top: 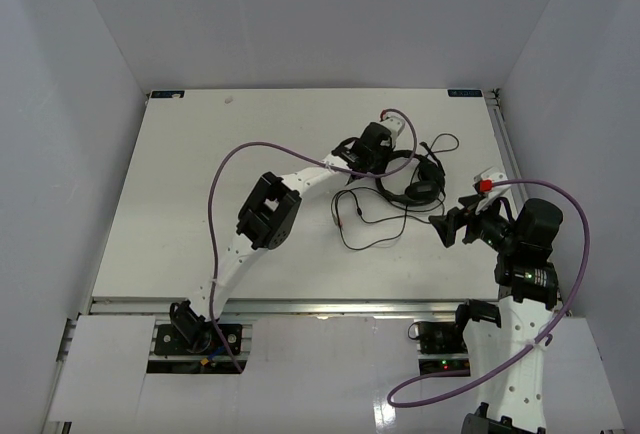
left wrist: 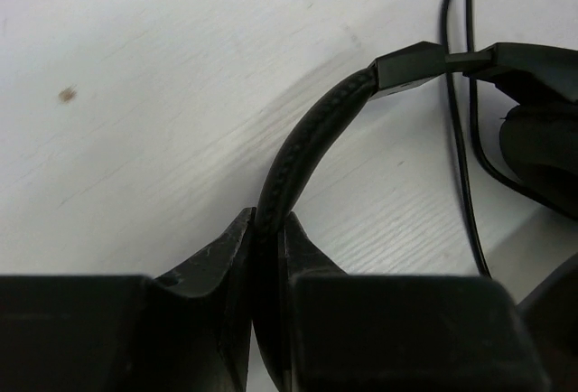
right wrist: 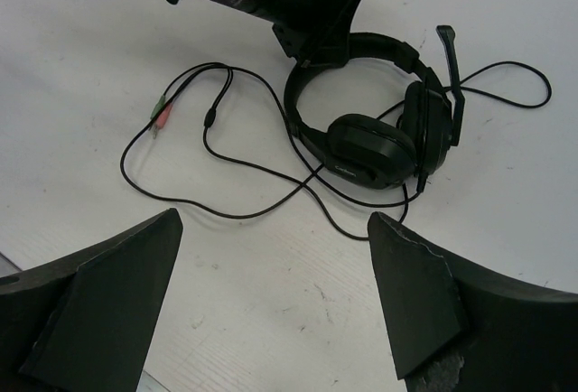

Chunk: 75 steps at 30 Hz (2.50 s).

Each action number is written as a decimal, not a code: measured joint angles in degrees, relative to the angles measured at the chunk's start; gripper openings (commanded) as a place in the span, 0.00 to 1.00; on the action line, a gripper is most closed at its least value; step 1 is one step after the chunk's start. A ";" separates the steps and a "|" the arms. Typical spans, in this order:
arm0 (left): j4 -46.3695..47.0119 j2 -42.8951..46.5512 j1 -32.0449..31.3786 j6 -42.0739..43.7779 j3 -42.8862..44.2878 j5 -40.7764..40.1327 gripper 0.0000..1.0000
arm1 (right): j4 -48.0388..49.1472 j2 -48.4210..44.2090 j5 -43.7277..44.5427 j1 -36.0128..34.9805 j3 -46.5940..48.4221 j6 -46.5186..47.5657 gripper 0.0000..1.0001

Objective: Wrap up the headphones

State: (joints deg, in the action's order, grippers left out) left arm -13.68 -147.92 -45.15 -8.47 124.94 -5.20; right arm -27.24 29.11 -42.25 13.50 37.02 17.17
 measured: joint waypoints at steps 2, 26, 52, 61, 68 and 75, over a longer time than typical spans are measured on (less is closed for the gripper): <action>-0.93 2.96 1.03 -1.36 -3.37 -0.01 0.00 | -1.19 1.34 -0.76 0.00 0.64 1.50 0.90; -3.92 66.36 16.82 -2.07 -45.37 -2.82 0.00 | 31.15 30.61 -3.01 -24.57 13.38 -21.91 0.90; -13.30 73.76 21.30 -12.19 -38.54 2.45 0.00 | 66.50 55.90 -7.81 -44.56 14.73 -21.37 0.95; -13.72 74.45 22.94 -11.79 -38.72 0.78 0.00 | 43.20 47.80 -8.84 -44.37 17.96 0.30 0.96; -13.69 76.02 23.46 -12.46 -40.21 1.30 0.00 | 46.48 47.91 -3.98 -44.79 16.61 -0.93 0.91; -13.71 77.98 23.46 -14.68 -40.21 3.24 0.00 | 66.31 58.54 -7.09 -46.22 15.63 -14.14 0.95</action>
State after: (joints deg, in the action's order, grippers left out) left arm -27.40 -69.94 -21.69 -23.15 84.73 -1.96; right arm 39.07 87.65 -49.34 -32.72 52.65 3.03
